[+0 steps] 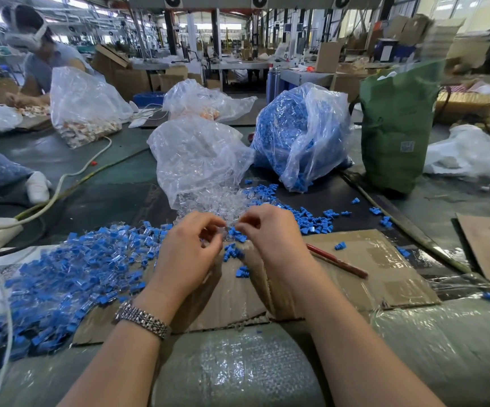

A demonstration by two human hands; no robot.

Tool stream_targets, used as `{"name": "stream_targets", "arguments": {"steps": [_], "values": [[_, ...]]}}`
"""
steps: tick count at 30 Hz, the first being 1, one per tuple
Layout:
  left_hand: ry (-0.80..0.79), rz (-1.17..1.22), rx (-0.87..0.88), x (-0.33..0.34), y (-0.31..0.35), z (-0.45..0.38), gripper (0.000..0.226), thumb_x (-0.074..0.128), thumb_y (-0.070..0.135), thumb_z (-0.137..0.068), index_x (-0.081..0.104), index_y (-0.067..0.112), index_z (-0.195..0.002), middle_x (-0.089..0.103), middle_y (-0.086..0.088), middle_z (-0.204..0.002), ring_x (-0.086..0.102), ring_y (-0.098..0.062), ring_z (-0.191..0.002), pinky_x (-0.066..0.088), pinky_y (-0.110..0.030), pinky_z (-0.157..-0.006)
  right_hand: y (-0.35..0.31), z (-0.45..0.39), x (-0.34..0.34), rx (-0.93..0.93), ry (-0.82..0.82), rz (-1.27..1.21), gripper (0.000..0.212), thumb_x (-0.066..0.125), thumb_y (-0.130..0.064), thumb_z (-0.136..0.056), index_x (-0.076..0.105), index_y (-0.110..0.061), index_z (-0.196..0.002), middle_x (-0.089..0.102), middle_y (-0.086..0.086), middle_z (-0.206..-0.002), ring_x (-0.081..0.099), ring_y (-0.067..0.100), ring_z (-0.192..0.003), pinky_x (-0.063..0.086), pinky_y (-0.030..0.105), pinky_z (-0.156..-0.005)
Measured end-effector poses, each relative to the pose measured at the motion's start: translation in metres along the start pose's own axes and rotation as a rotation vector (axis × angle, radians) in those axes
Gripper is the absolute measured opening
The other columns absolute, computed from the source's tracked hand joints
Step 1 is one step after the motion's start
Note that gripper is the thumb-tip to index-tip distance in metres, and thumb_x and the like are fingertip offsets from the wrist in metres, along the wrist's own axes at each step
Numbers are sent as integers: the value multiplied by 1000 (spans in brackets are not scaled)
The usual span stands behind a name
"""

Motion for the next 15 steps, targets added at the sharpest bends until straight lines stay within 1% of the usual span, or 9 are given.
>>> {"name": "stream_targets", "arguments": {"steps": [1,3,5,8,11,13,15], "values": [[20,59,-28,-2,-1,0,22,70,13,-92,66,30,-106,64,13,-95,66,0,-84,58,-19,-77,3,2,-4,48,9,-187,8,72,-25,-92,76,-19,-96,71,-8,-82,66,5,-74,54,23,-75],[33,174,-80,-4,-3,1,29,72,13,-92,63,33,-111,65,12,-93,71,-3,-81,60,-21,-75,6,4,-7,111,-28,-473,9,74,-21,-91,76,-15,-97,75,-4,-79,70,3,-70,53,17,-66],[33,240,-101,-5,-3,2,33,73,12,-91,63,33,-115,67,9,-93,74,-5,-80,61,-25,-74,5,5,-8,122,-54,-625,8,72,-17,-93,74,-11,-98,76,-1,-79,72,4,-70,53,14,-64],[22,271,-90,-5,2,2,34,73,12,-90,61,31,-116,68,8,-93,74,-2,-81,61,-20,-74,3,5,-7,92,-62,-627,5,70,-18,-94,72,-14,-97,75,-3,-80,71,4,-72,52,13,-64],[24,295,-96,-5,5,2,33,75,9,-89,63,24,-116,69,6,-93,74,0,-81,59,-15,-74,2,4,0,78,-79,-601,5,70,-17,-94,72,-13,-96,74,-3,-79,70,4,-73,56,19,-69],[27,302,-99,-5,6,3,33,75,8,-89,63,22,-116,69,6,-93,73,1,-81,58,-15,-74,1,5,4,65,-93,-580,2,69,-14,-95,71,-14,-93,72,-4,-76,69,5,-71,58,22,-71],[35,315,-99,-4,6,3,32,75,7,-88,63,23,-113,69,4,-94,73,-1,-81,59,-16,-74,0,5,7,56,-106,-584,6,68,-12,-95,69,-15,-91,71,-2,-76,70,9,-72,59,24,-73]]}}
Point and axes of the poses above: each hand's wrist, its own z-axis away from the middle knuckle, its own x-axis out of the palm, y = z × x, the point moved 5 cm from there along -z, towards the middle knuckle
